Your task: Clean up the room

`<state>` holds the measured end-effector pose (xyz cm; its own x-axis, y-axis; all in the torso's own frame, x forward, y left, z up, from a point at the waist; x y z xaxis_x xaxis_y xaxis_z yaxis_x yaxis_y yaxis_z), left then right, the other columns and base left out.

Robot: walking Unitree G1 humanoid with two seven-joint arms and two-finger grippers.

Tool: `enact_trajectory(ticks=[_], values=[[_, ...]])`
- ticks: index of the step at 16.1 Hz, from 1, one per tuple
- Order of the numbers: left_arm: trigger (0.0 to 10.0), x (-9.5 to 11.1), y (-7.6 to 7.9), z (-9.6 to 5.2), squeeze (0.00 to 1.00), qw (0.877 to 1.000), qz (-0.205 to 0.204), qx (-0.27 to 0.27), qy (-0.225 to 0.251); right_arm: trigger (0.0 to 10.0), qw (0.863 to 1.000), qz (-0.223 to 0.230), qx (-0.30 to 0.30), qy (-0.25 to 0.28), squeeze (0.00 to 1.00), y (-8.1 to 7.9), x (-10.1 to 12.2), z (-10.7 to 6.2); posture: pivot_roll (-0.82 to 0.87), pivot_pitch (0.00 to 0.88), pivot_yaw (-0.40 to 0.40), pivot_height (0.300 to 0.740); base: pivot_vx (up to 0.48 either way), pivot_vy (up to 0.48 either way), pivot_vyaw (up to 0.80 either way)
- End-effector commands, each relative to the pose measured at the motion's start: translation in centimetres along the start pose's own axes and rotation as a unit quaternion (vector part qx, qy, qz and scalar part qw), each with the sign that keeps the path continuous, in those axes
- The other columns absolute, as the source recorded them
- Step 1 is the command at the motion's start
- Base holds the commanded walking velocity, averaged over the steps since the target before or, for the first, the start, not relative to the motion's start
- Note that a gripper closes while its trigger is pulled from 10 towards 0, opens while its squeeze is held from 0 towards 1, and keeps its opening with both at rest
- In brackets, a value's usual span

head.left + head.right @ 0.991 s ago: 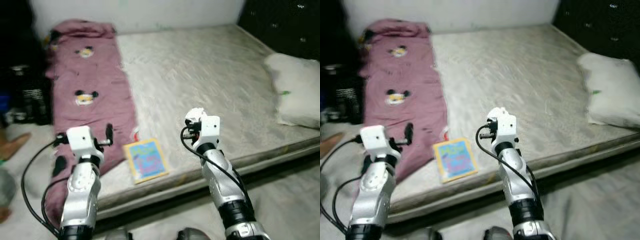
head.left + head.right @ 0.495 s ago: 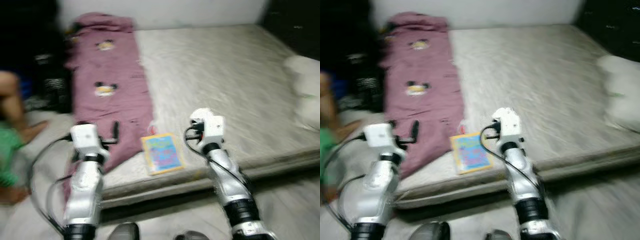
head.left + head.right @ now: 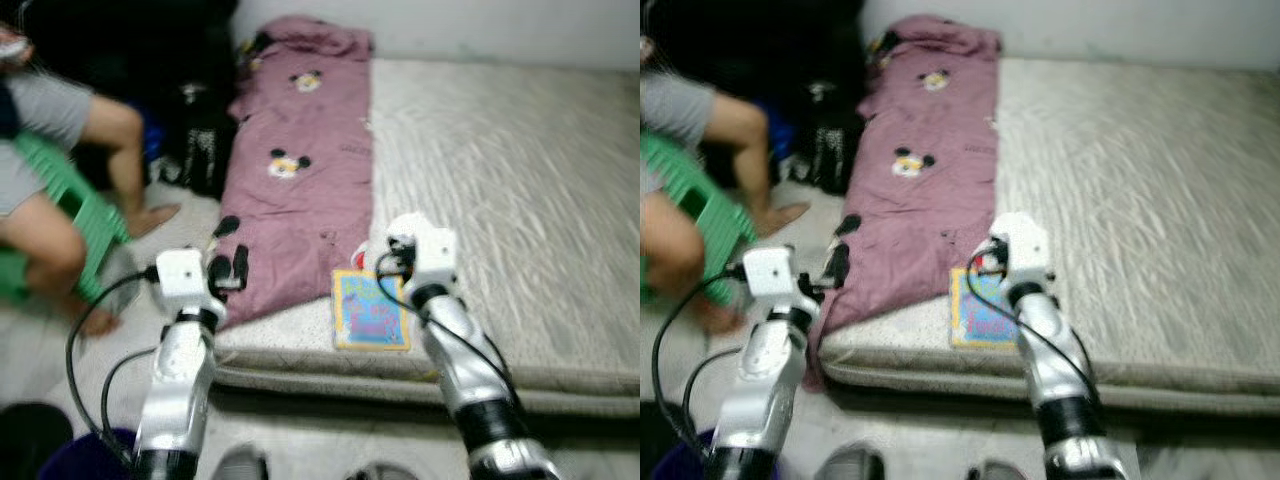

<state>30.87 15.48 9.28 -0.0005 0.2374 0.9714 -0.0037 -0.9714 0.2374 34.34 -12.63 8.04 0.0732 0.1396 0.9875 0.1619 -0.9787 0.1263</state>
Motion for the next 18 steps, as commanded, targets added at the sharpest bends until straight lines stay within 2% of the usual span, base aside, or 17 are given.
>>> enact_trajectory(ticks=[1, 8, 11, 14, 16, 18], values=[[10.0, -0.4, -1.2, -0.3, 0.0, 1.0, 0.012, 0.021, -0.01, 10.0, 1.0, 0.005, 0.017, 0.008, 0.0, -1.0, 0.5, 0.2, -0.04, 0.064, -0.017, 0.74, 0.0, 0.0, 0.8], [10.0, -1.0, -0.6, -0.2, 0.0, 1.0, 0.012, 0.014, -0.021, 10.0, 1.0, 0.009, 0.02, 0.009, 0.0, -1.1, 0.4, 0.3, -0.04, 0.053, -0.001, 0.74, 0.0, 0.0, 0.8], [10.0, -2.1, -0.6, 0.1, 0.0, 0.999, -0.002, 0.017, -0.044, 10.0, 1.0, 0.015, 0.025, 0.011, 0.0, -1.7, 0.5, 0.8, -0.05, 0.04, 0.01, 0.74, 0.0, 0.0, 0.8], [10.0, -1.4, 0.0, 0.7, 0.0, 1.0, 0.008, 0.007, -0.028, 10.0, 0.999, 0.013, 0.027, 0.016, 0.0, -2.0, 0.7, 0.9, -0.05, 0.038, 0.005, 0.74, 0.0, 0.0, 0.8], [10.0, -1.5, -0.1, 0.5, 0.0, 0.999, 0.009, 0.011, -0.029, 10.0, 0.999, 0.015, 0.026, 0.015, 0.0, -1.9, 0.6, 0.9, -0.04, 0.039, 0.001, 0.74, 0.0, 0.0, 0.8], [10.0, -1.2, -1.0, 0.3, 0.0, 0.999, 0.021, 0.028, -0.02, 10.0, 0.999, 0.012, 0.03, 0.016, 0.0, -1.9, 0.6, 1.0, -0.03, 0.04, -0.006, 0.74, 0.0, 0.0, 0.8]])
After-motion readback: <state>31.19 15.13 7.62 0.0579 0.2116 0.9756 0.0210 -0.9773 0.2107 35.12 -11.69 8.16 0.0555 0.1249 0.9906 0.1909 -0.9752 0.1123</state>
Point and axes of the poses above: a point about 5 cm out from each wrist's last joint towards the gripper, its own z axis pointing out of the wrist towards the gripper, its own x axis along the axis of the wrist's last joint, y = z × x, the point moved 3 cm from there along z, pointing out of the wrist towards the gripper, and after that the axes turned 8 degrees about -z, right-handed, at the moved point
